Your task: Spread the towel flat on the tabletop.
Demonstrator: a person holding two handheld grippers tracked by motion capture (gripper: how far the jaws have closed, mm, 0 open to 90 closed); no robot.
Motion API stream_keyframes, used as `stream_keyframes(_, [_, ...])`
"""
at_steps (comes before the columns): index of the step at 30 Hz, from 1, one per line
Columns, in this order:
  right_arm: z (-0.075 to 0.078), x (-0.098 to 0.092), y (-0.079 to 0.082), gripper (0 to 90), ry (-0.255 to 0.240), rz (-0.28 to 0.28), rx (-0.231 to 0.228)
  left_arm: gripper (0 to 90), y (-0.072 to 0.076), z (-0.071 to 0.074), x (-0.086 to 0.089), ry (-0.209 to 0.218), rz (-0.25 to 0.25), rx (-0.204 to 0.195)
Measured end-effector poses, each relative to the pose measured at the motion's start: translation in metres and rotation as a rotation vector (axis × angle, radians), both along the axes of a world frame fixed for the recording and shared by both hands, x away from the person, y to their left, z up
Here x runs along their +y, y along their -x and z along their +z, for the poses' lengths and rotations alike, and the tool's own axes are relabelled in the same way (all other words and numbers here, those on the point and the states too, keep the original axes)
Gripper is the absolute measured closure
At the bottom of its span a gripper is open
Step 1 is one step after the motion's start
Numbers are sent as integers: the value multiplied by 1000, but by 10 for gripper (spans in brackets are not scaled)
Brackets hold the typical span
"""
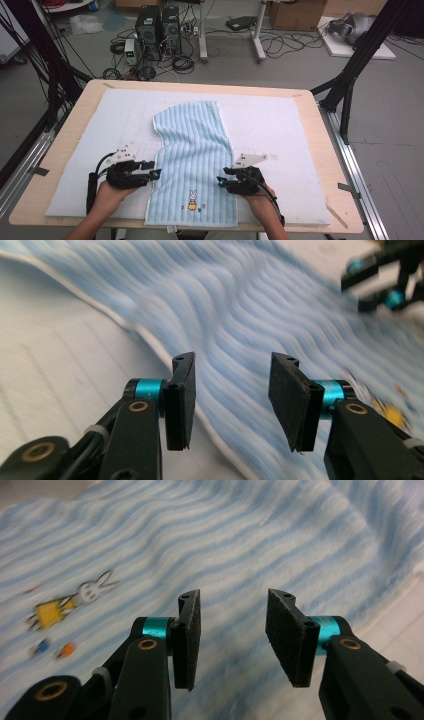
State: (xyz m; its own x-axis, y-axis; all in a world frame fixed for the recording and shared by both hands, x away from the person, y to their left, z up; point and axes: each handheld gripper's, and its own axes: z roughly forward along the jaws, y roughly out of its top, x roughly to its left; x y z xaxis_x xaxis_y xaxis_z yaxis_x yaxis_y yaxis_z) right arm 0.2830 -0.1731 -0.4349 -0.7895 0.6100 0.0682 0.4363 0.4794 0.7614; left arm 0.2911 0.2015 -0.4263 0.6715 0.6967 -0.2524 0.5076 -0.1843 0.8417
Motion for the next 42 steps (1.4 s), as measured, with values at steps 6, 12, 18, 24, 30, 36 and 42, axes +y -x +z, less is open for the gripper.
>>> stream_keyframes(6, [-10, 14, -15, 755, 43, 3, 16, 488, -38, -4, -10, 2, 75, 15])
stream_keyframes(12, [-9, 12, -9, 875, 47, 88, 53, 508, -48, -20, -29, -89, 55, 51])
stream_keyframes(18, [-8, 5, 5, 875, 38, 155, 90, 850, -30, -24, -36, -191, -37, 9])
stream_keyframes(24, [-5, 2, 8, 731, 16, 146, 106, 852, -10, -22, -26, -166, -70, 60])
stream_keyframes(30, [1, -5, -26, 610, -31, -51, 29, 792, -9, -16, -15, -120, -56, 69])
stream_keyframes(36, [1, 0, -66, 562, 7, -232, -33, 531, -26, -3, -4, -72, 29, 12])
stream_keyframes(42, [-8, 10, -74, 679, 67, -189, -10, 495, -54, 4, 7, -53, 88, -19])
